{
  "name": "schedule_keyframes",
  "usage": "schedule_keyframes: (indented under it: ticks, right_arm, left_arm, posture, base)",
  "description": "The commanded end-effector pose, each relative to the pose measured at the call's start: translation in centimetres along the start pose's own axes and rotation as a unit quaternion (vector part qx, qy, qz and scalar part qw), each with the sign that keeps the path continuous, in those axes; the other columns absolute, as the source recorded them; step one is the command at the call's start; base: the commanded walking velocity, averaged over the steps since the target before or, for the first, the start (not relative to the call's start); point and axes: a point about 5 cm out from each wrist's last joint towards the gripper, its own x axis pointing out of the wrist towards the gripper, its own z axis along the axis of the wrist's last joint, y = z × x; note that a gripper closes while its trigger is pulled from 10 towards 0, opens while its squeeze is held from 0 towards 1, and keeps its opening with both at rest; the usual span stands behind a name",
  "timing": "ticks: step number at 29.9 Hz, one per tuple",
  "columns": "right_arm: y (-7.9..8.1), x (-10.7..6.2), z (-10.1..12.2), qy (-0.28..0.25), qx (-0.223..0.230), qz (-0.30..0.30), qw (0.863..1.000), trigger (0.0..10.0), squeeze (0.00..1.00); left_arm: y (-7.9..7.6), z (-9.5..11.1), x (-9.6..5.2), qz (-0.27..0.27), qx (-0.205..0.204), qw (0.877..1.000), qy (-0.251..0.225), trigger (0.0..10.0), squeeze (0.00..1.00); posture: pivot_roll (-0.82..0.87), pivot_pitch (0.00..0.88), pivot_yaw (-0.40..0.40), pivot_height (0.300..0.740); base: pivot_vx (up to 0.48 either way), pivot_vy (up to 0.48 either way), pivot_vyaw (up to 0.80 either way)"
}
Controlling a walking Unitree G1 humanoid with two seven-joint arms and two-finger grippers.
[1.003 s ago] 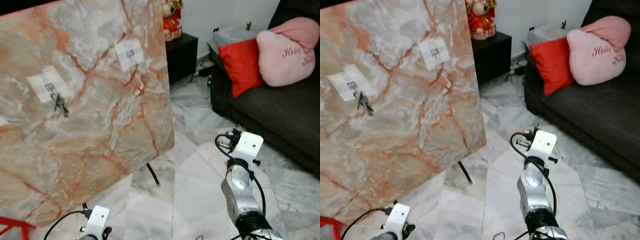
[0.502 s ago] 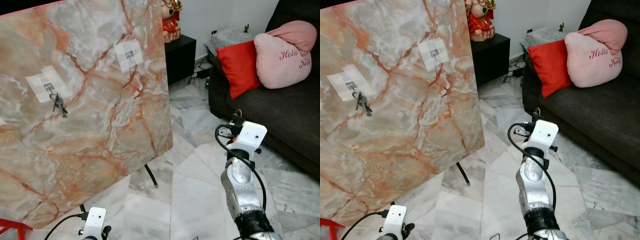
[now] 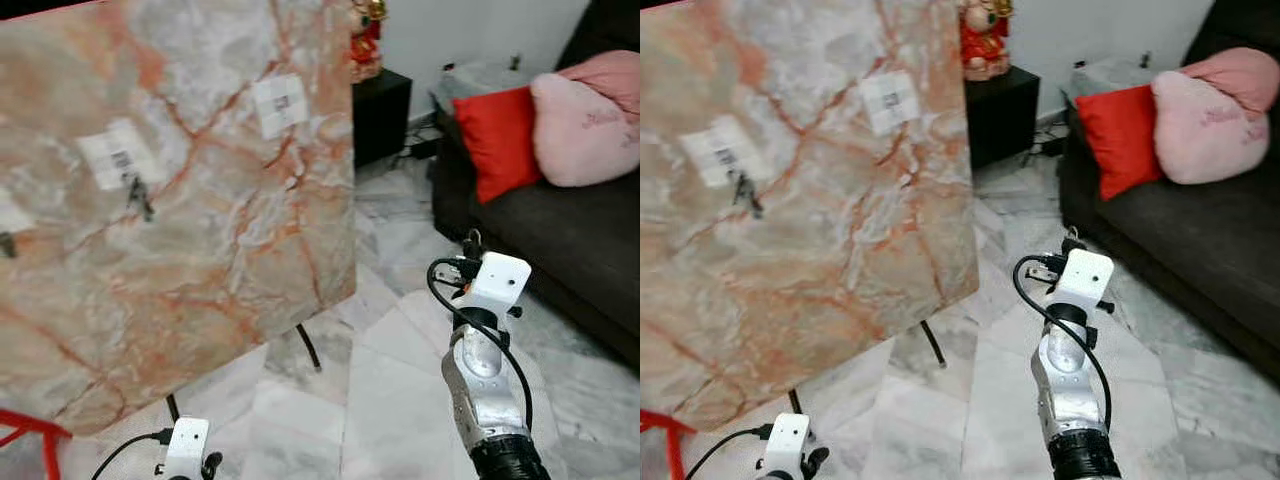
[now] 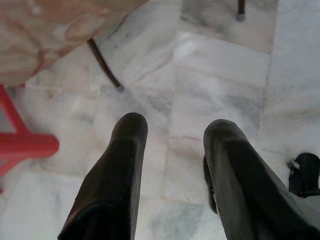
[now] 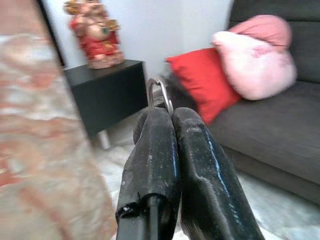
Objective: Hang keys on a hook
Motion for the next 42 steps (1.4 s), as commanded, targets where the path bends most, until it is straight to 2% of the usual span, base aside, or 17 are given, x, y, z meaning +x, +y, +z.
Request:
schedule_keyframes:
  ticks: [1, 20, 32, 42]
  right_arm:
    - [0.20, -0.19, 0.36, -0.008, -0.002, 0.005, 1.000, 10.0, 0.00]
    - [1.05, 0.05, 0.50, 0.002, 0.003, 0.028, 1.000, 10.0, 0.00]
    - [1.09, 0.33, 0.57, 0.008, 0.011, 0.017, 1.000, 10.0, 0.00]
    - [0.94, 0.44, 0.63, 0.008, 0.008, 0.009, 1.000, 10.0, 0.00]
  left_arm:
    - [0.18, -0.62, -0.20, 0.003, -0.011, 1.000, 0.008, 10.0, 0.00]
    - [0.62, -0.84, -0.27, 0.013, -0.031, 0.999, 0.015, 10.0, 0.00]
    - [0.36, -0.66, -0.17, 0.009, -0.063, 0.998, 0.012, 10.0, 0.00]
    - [0.33, -0.50, -0.12, 0.008, -0.070, 0.997, 0.010, 10.0, 0.00]
  posture:
    - [-0.08, 0.000, 0.044, 0.740]
    - [-0.07, 0.000, 0.042, 0.740]
    - [-0.06, 0.000, 0.043, 0.740]
    - [-0.06, 0.000, 0.041, 0.740]
  base:
    - [0.000, 0.000, 0.80]
    - [0.000, 0.000, 0.78]
    - [0.000, 0.000, 0.00]
    - [0.298, 0.000, 0.00]
